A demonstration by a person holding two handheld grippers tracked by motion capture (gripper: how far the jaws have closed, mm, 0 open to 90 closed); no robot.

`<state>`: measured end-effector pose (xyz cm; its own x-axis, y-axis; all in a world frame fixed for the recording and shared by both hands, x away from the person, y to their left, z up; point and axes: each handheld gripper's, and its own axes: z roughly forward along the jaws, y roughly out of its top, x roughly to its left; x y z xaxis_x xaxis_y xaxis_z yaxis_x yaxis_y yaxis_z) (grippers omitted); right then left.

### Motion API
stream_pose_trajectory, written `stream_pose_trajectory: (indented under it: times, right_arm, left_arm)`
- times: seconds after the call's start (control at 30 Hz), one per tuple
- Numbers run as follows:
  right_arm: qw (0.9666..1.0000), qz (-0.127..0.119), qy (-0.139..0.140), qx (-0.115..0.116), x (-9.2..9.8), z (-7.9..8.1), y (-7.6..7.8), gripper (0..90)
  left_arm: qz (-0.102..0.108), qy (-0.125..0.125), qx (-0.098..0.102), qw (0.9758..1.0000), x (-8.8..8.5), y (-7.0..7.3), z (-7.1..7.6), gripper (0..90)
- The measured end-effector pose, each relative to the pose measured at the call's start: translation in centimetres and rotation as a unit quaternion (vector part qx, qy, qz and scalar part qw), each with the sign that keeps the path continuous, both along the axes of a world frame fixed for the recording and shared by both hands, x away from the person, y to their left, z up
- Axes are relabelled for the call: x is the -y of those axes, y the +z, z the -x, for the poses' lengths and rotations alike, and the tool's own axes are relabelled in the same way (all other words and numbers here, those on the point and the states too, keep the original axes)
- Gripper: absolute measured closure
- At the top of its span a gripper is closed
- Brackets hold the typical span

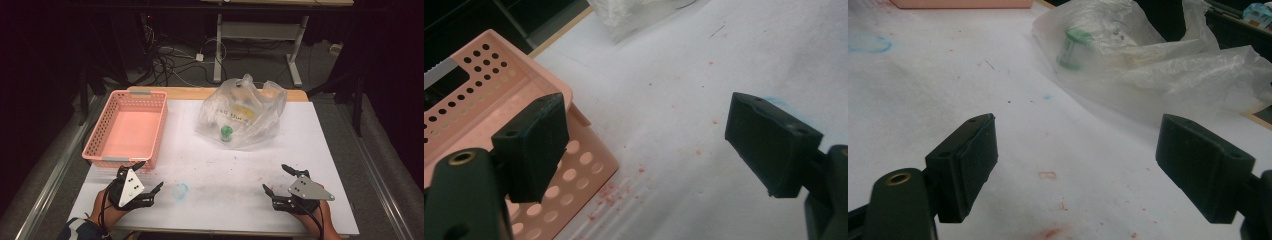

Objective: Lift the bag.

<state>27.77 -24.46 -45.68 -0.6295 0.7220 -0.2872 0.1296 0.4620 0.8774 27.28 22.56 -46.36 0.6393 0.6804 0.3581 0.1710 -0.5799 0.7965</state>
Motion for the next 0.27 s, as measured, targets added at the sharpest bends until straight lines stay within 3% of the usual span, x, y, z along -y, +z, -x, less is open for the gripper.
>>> stream_pose_trajectory:
  times: [0.27]
  right_arm:
    - [1.0, -0.002, -0.002, -0.004, 0.31, -0.11, -0.07, 18.0]
  left_arm:
    - [0.0, 0.0, -0.005, 1.0, 0.14, 0.0, -0.44, 17.5]
